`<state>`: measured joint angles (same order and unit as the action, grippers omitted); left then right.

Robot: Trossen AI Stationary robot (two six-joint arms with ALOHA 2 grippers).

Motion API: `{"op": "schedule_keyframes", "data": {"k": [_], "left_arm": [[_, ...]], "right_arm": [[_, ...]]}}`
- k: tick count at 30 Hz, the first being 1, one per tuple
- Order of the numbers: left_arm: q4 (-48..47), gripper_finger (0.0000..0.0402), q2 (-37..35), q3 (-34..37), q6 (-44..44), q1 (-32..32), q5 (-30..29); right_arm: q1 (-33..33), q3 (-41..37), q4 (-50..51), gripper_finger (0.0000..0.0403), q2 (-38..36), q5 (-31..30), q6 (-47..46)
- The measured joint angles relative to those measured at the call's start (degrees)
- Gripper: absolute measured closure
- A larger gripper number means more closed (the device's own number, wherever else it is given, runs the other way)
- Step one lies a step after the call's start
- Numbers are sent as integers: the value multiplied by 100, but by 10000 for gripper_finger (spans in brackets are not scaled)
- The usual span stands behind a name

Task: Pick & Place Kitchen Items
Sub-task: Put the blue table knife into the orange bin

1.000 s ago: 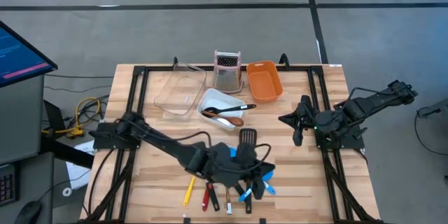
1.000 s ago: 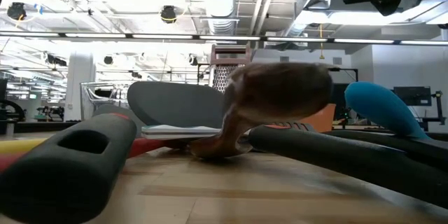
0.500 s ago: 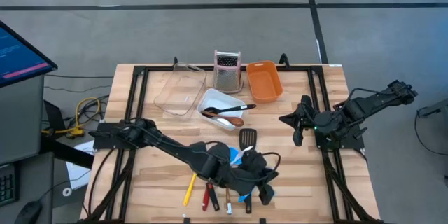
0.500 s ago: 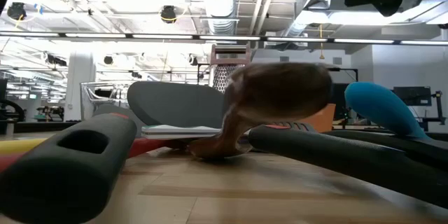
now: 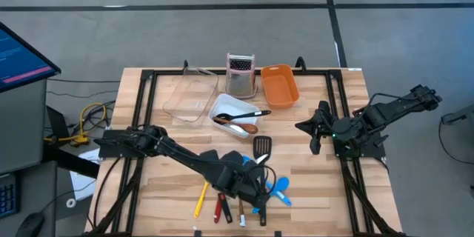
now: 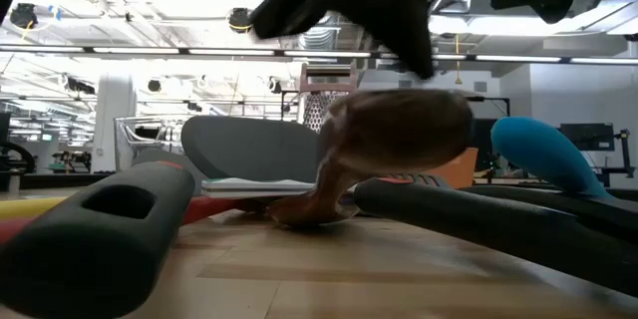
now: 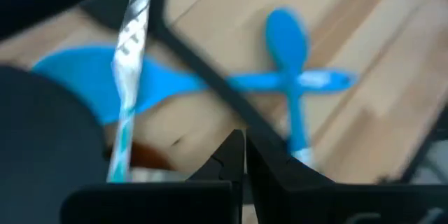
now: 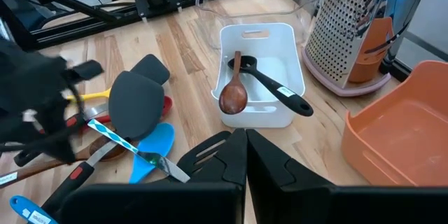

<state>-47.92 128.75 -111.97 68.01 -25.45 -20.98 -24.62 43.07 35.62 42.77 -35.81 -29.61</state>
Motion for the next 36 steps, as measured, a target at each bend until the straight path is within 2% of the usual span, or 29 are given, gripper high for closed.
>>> {"op": "schedule_keyframes", "data": {"k": [4, 8, 22, 25, 36], "left_arm": [[-21, 401, 0, 362, 83, 54, 141], [-157, 401, -2, 409, 81, 159, 141], [-254, 401, -2, 410, -1486, 624, 369], [-273, 401, -2, 410, -1805, 680, 660], [-768, 401, 15, 410, -1818, 793, 748]], "right_arm": [[0, 0, 0, 403, 2, 0, 0], [0, 0, 0, 403, 2, 0, 0], [0, 0, 0, 403, 2, 0, 0], [0, 0, 0, 403, 2, 0, 0], [2, 0, 0, 403, 2, -2, -1]]}}
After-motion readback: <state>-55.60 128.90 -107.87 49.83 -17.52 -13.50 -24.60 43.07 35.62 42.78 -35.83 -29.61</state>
